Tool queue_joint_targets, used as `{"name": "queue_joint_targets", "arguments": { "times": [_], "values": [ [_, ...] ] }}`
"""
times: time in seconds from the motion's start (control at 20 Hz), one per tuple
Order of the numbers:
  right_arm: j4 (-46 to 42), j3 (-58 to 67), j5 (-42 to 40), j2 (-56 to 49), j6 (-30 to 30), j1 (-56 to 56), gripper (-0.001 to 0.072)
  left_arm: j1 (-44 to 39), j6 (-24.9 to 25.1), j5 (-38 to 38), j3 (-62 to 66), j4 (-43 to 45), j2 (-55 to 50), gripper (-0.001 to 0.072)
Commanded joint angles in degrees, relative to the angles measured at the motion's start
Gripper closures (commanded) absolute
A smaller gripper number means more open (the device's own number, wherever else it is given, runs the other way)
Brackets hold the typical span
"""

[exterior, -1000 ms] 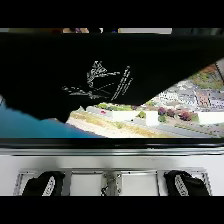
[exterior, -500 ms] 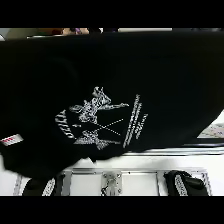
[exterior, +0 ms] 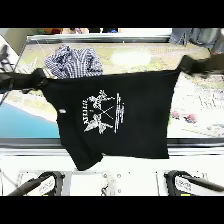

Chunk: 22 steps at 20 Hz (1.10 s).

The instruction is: Fold the clothes and pants, and hang the long-sleeved shirts on hangers.

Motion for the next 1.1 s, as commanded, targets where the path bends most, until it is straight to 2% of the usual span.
{"name": "queue_joint_targets", "arguments": {
  "times": [0.0, 0.2, 0.4, 0.75, 0.9, 1.05],
  "values": [
    [0.39, 4.94, 3.72, -13.42, 0.28, 1.73, 0.0697, -2.25, 4.85, 3.06, 4.37, -2.95, -14.36, 0.0697],
    [0.26, 6.93, 8.15, -17.18, 0.22, 1.66, 0.0697, -3.78, 5.03, 3.19, 13.09, -2.97, -24.30, 0.0697],
    [-1.66, 6.88, 8.98, -17.42, 0.22, 1.60, 0.0698, -3.78, 5.16, 3.02, 15.37, -2.91, -26.71, 0.0697],
    [-5.75, -3.98, 8.39, -14.45, 0.24, 1.70, 0.0698, -3.78, 7.28, 9.29, 1.36, -2.56, -21.75, 0.0697],
    [-6.71, -10.54, 8.41, -13.05, 0.22, 1.70, 0.0698, -3.80, 10.49, 9.46, -4.35, -3.06, -21.11, 0.0697],
    [-6.71, -15.08, 8.15, -12.72, 0.22, 2.29, 0.0698, -3.78, 10.54, 10.03, -8.68, -2.97, -21.11, 0.0696]
  ]
}}
